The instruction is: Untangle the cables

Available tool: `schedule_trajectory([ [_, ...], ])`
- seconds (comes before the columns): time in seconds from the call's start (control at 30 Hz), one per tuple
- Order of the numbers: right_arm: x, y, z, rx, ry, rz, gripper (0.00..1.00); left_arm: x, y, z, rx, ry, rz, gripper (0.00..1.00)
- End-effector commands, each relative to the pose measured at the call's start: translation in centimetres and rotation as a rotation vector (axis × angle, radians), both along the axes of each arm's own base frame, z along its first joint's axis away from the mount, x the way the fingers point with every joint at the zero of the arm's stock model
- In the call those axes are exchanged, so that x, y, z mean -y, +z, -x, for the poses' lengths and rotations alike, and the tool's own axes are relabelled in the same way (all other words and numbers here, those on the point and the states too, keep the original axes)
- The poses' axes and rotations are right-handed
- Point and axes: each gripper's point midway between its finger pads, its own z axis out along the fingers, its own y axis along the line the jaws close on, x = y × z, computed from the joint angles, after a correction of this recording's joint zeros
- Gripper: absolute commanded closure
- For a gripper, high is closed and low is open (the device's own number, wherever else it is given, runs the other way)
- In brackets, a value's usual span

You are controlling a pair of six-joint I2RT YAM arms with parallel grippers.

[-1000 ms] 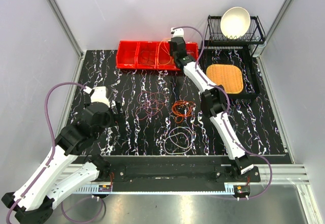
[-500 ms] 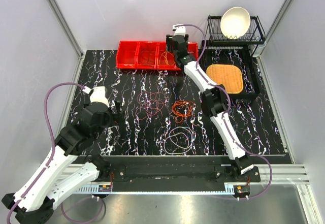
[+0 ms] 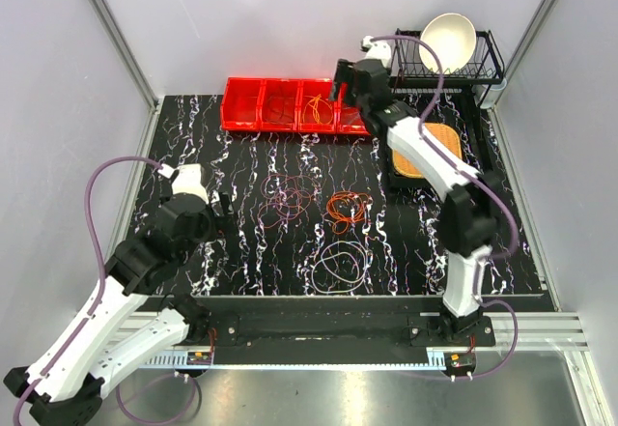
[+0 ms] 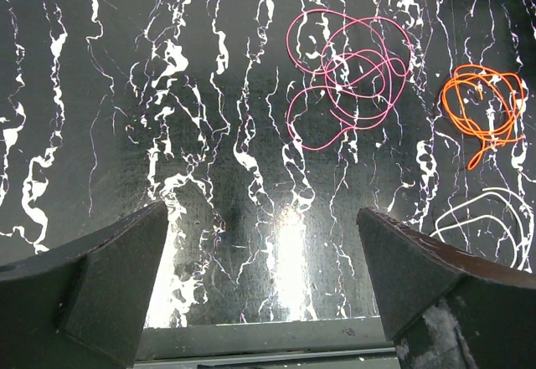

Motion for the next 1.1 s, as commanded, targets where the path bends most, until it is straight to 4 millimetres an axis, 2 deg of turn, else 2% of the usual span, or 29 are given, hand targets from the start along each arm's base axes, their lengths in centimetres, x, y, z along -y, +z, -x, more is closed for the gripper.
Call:
schedule_trajectory([
  [0.0,0.8,1.1,6.2,-0.045,-0.021,-0.103,0.11,0.9,-0.1,-0.8,-0.002,-0.014,0.014,0.01],
  [0.03,1.3,2.6,7.7,-0.037,-0.018,-0.147,0.10,1.0,-0.2,-0.9,-0.007,-0.011,0.014,0.01],
  [0.07,1.7,0.4,9.2,-0.094,-0.010,-0.138,0.10,1.0,-0.4,-0.9,-0.015,-0.007,0.014,0.01],
  [0.1,1.6,1.4,10.7,-0.097,0.024,-0.183,0.10,1.1,-0.5,-1.0,-0.019,0.002,0.023,0.01],
  [0.13,1.6,0.9,11.8,-0.121,0.035,-0.197,0.10,1.2,-0.5,-1.1,-0.022,0.007,0.033,0.01],
  [0.17,1.9,-1.5,13.2,-0.182,0.042,-0.189,0.10,1.5,-0.7,-1.2,-0.029,0.013,0.043,0.01],
  [0.2,1.6,-2.2,14.4,-0.213,0.076,-0.213,0.10,1.8,-1.6,-1.3,-0.047,0.026,0.065,0.01],
  [0.23,1.6,-1.7,15.7,-0.218,0.089,-0.255,0.11,3.2,-1.5,-1.8,-0.037,-0.004,0.120,0.01],
  [0.27,1.8,-3.9,17.0,-0.267,0.094,-0.257,0.12,4.1,-2.3,-2.1,-0.052,-0.021,0.142,0.01],
  [0.3,1.4,-4.4,18.1,-0.294,0.130,-0.278,0.13,4.9,-3.8,-2.3,-0.081,-0.027,0.162,0.01],
  [0.33,1.5,-5.8,19.5,-0.325,0.136,-0.295,0.14,6.2,-3.6,-3.0,-0.064,-0.054,0.210,0.01],
  [0.4,1.3,-6.3,21.2,-0.345,0.164,-0.324,0.14,7.3,-5.5,-3.9,-0.109,-0.042,0.219,0.02],
  [0.43,1.6,-8.0,22.2,-0.379,0.163,-0.315,0.14,8.0,-5.2,-4.7,-0.088,-0.045,0.240,0.03],
  [0.47,1.7,-8.4,22.7,-0.391,0.166,-0.317,0.15,8.5,-6.0,-5.2,-0.109,-0.041,0.233,0.04],
  [0.5,1.6,-8.4,23.3,-0.397,0.176,-0.333,0.15,8.9,-5.8,-5.9,-0.101,-0.034,0.248,0.04],
  [0.53,1.7,-9.3,24.1,-0.421,0.179,-0.329,0.15,9.8,-5.3,-6.7,-0.078,-0.043,0.271,0.05],
  [0.57,1.7,-9.5,24.5,-0.425,0.183,-0.329,0.15,10.3,-6.1,-7.4,-0.095,-0.040,0.263,0.05],
  [0.6,1.4,-9.3,25.2,-0.434,0.213,-0.337,0.16,11.0,-5.3,-8.4,-0.071,-0.039,0.287,0.05],
  [0.63,1.6,-10.1,25.7,-0.454,0.207,-0.327,0.16,11.4,-5.3,-9.0,-0.072,-0.035,0.286,0.06],
  [0.67,1.6,-10.2,26.1,-0.458,0.209,-0.324,0.16,11.9,-6.6,-9.8,-0.104,-0.022,0.266,0.07],
  [0.7,1.9,-10.1,26.4,-0.454,0.208,-0.321,0.16,12.7,-5.9,-10.8,-0.091,-0.022,0.278,0.08],
  [0.73,2.2,-10.7,26.7,-0.467,0.202,-0.312,0.16,12.9,-6.3,-11.4,-0.099,-0.011,0.269,0.10],
  [0.77,2.4,-10.9,26.9,-0.470,0.200,-0.306,0.16,13.5,-7.9,-12.1,-0.137,-0.002,0.248,0.13],
  [0.8,2.5,-10.8,27.1,-0.466,0.201,-0.306,0.15,14.2,-7.3,-13.0,-0.126,-0.003,0.256,0.14],
  [0.83,2.6,-11.3,27.4,-0.475,0.201,-0.301,0.16,14.7,-7.6,-13.6,-0.135,-0.005,0.252,0.14],
  [0.87,2.7,-11.3,27.5,-0.477,0.202,-0.300,0.16,15.0,-9.1,-14.1,-0.169,0.006,0.234,0.16],
  [0.93,2.8,-11.5,28.0,-0.485,0.207,-0.302,0.16,16.3,-8.9,-15.1,-0.170,-0.008,0.249,0.17],
  [1.07,2.9,-12.0,28.3,-0.494,0.216,-0.297,0.16,17.6,-10.8,-16.8,-0.197,-0.002,0.234,0.22],
])
